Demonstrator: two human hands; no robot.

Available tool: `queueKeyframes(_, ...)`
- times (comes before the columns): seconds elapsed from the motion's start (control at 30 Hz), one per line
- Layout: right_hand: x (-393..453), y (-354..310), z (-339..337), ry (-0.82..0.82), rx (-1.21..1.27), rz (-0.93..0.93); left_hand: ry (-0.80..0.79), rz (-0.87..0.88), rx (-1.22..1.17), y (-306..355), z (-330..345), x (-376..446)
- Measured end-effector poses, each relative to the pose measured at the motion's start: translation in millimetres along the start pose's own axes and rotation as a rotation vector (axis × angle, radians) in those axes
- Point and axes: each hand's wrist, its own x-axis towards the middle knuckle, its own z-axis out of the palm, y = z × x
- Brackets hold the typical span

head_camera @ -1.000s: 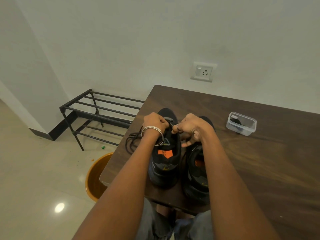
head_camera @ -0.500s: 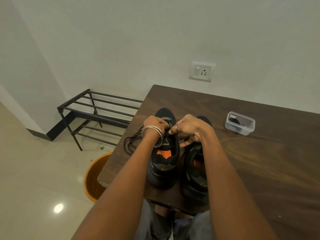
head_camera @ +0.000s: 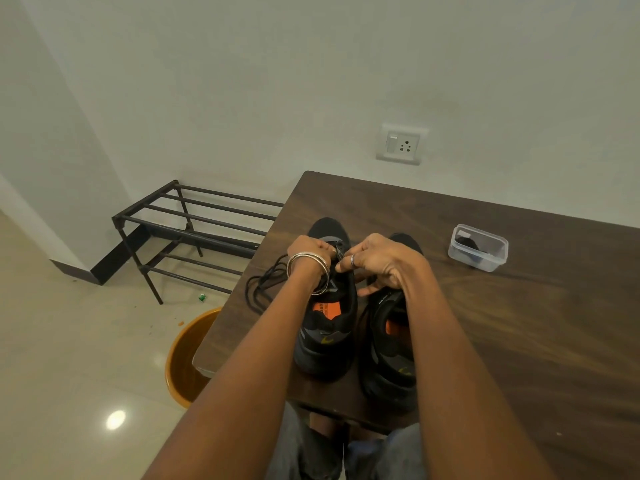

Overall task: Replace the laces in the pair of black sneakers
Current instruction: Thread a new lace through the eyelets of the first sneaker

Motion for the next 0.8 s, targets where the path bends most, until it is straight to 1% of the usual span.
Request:
queueKeyframes(0.1, 1, 2, 0, -0.006, 0.008, -0.006, -0.029, -0.042, -0.059, 1, -2, -1)
queueKeyframes(0.17, 1, 3, 0, -0.004, 0.022, -0.01, -0.085, -0.055, -0.059, 4, -3, -3)
queueKeyframes(0.3, -2, 2, 0, 0.005, 0.061, -0.004, -0.077, -0.093, -0.066, 7, -4, -3)
queueKeyframes(0.4, 0, 3, -1, -0.001, 0.057, -0.004, -0.112, -0.098, -0.054, 5, -4, 0)
queueKeyframes(0.57, 3, 4, -1, -0.022, 0.011, -0.023, -0.054, -0.057, -0.069, 0, -2, 3)
queueKeyframes(0.8, 1, 2, 0, -0.035, -0.035, -0.04, -0.066, -0.073, -0.079, 0, 0, 7)
